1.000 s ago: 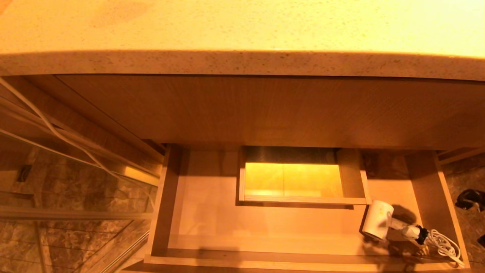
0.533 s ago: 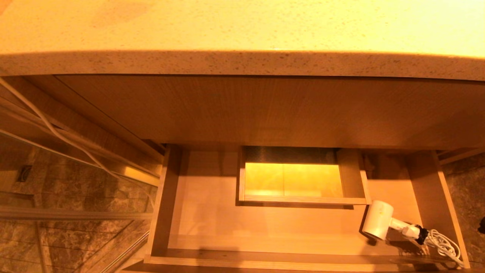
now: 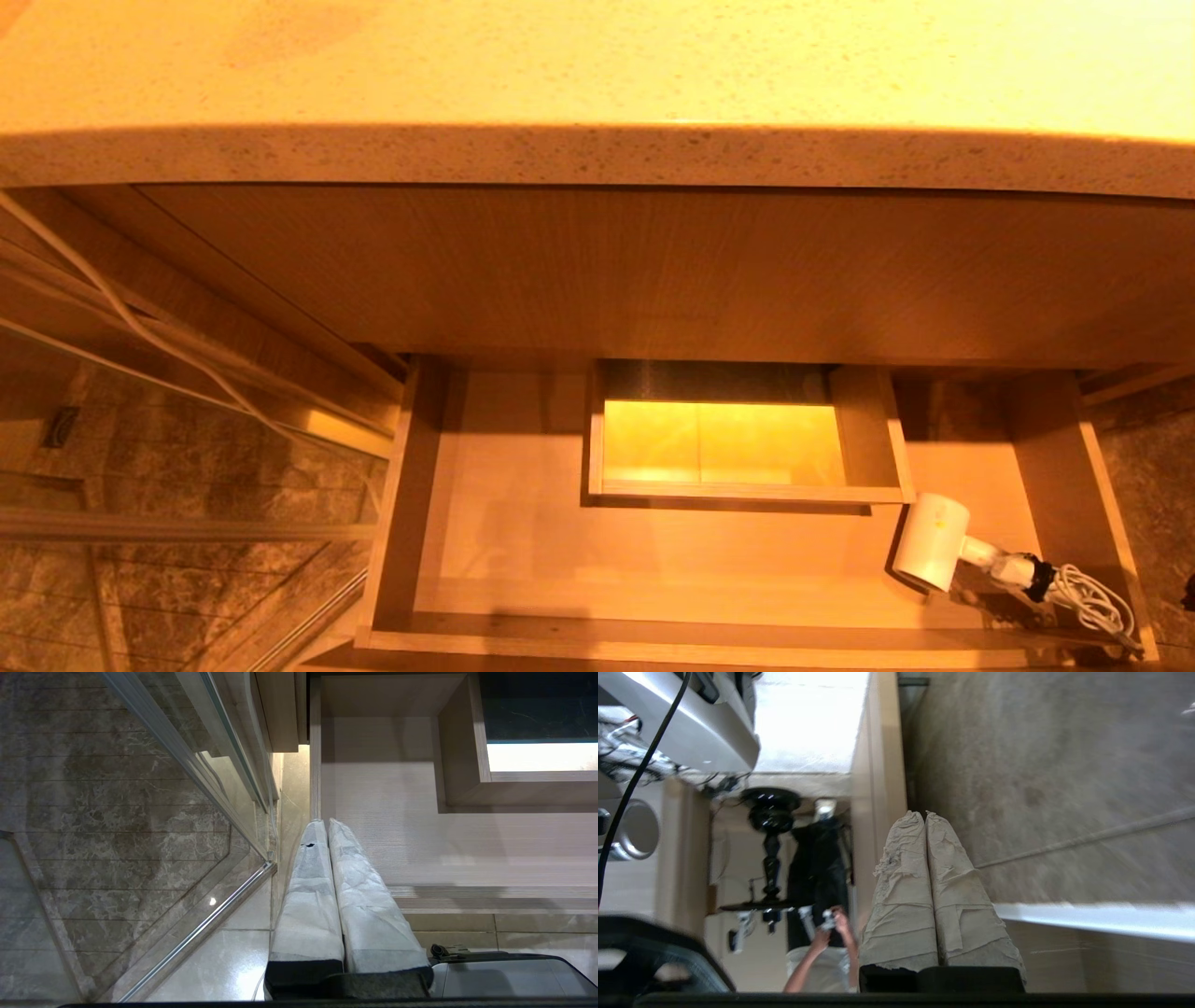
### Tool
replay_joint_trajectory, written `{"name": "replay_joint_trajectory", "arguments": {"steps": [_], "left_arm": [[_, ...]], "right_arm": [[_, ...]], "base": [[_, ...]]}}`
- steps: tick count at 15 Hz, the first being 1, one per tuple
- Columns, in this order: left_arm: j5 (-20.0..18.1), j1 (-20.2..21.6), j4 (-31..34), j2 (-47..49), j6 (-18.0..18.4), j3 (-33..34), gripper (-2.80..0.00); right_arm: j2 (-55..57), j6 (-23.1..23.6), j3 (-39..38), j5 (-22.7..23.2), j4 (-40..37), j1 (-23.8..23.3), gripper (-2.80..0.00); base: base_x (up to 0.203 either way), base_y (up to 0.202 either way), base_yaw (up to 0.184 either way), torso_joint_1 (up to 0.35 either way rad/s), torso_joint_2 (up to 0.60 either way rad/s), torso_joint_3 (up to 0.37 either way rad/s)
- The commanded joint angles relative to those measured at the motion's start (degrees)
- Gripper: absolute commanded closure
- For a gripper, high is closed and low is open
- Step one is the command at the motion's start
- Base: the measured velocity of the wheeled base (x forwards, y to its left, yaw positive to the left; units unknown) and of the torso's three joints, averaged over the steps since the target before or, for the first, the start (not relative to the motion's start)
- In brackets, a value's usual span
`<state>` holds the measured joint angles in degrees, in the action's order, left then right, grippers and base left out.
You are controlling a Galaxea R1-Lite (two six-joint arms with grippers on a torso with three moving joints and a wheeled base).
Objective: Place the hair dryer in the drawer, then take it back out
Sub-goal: Put it into the drawer
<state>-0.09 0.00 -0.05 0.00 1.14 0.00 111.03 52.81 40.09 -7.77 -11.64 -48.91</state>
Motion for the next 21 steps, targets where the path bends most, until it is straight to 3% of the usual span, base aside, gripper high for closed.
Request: {"name": "replay_joint_trajectory", "arguments": {"steps": [1,7,13,21], "left_arm": [[0.0,0.0,0.0,0.0,0.0,0.1,0.00],[0.0,0.0,0.0,0.0,0.0,0.1,0.00],[0.0,0.0,0.0,0.0,0.0,0.1,0.00],[0.0,0.0,0.0,0.0,0.0,0.1,0.00]], "right_arm": [[6.6,0.3,1.9,-0.1,0.2,-0.6,0.00],[16.9,0.0,6.5,-0.1,3.9,-1.1,0.00],[19.7,0.0,8.3,0.2,11.8,-0.9,0.00],[17.6,-0.3,10.2,1.5,13.2,-0.9,0.00]], "base": [[0.000,0.000,0.000,0.000,0.00,0.000],[0.000,0.000,0.000,0.000,0.00,0.000],[0.000,0.000,0.000,0.000,0.00,0.000],[0.000,0.000,0.000,0.000,0.00,0.000]]}}
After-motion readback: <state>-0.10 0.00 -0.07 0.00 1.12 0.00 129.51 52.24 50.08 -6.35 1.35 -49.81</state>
